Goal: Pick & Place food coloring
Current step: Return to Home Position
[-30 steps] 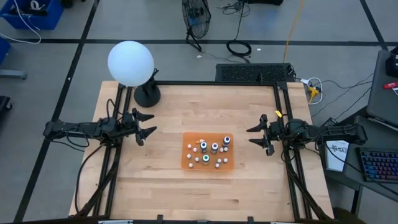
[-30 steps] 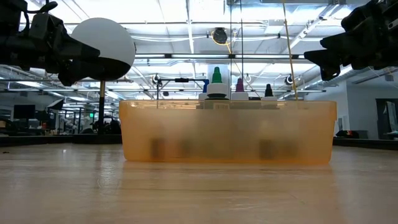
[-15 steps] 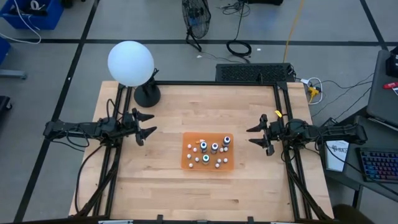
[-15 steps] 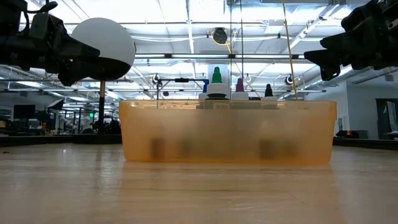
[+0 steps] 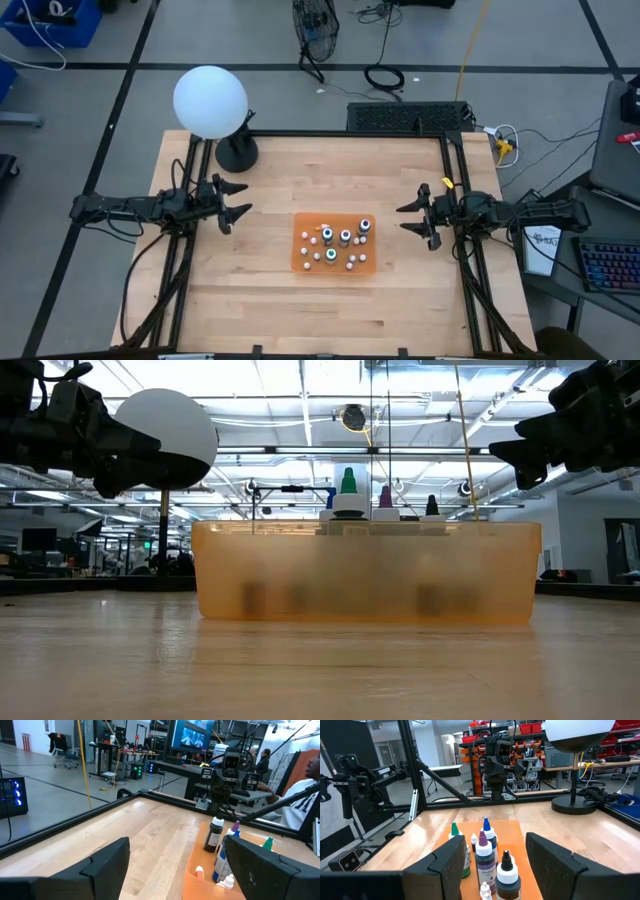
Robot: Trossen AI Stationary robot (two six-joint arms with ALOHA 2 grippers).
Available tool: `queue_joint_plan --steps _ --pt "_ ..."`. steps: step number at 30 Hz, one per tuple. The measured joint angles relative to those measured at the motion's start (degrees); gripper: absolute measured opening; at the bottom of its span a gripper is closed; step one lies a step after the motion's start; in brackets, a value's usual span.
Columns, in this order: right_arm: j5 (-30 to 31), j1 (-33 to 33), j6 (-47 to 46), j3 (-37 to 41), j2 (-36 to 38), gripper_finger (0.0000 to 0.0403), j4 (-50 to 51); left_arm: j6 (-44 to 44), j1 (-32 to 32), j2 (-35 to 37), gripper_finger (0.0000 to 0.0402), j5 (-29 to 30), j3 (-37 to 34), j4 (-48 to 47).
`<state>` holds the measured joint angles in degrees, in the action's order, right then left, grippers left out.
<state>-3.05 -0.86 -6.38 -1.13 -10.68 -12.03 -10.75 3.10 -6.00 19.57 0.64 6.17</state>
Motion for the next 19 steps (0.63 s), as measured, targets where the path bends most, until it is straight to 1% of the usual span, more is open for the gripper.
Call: queue_joint_plan --steps 8,19 --pt "0.0 0.0 0.0 0.0 0.0 0.0196 0.0 0.0 0.0 0.0 0.0313 0.0 0.0 0.0" --pt "0.0 0.0 0.0 0.0 0.0 0.0196 0.0 0.0 0.0 0.0 0.0325 0.0 0.0 0.0"
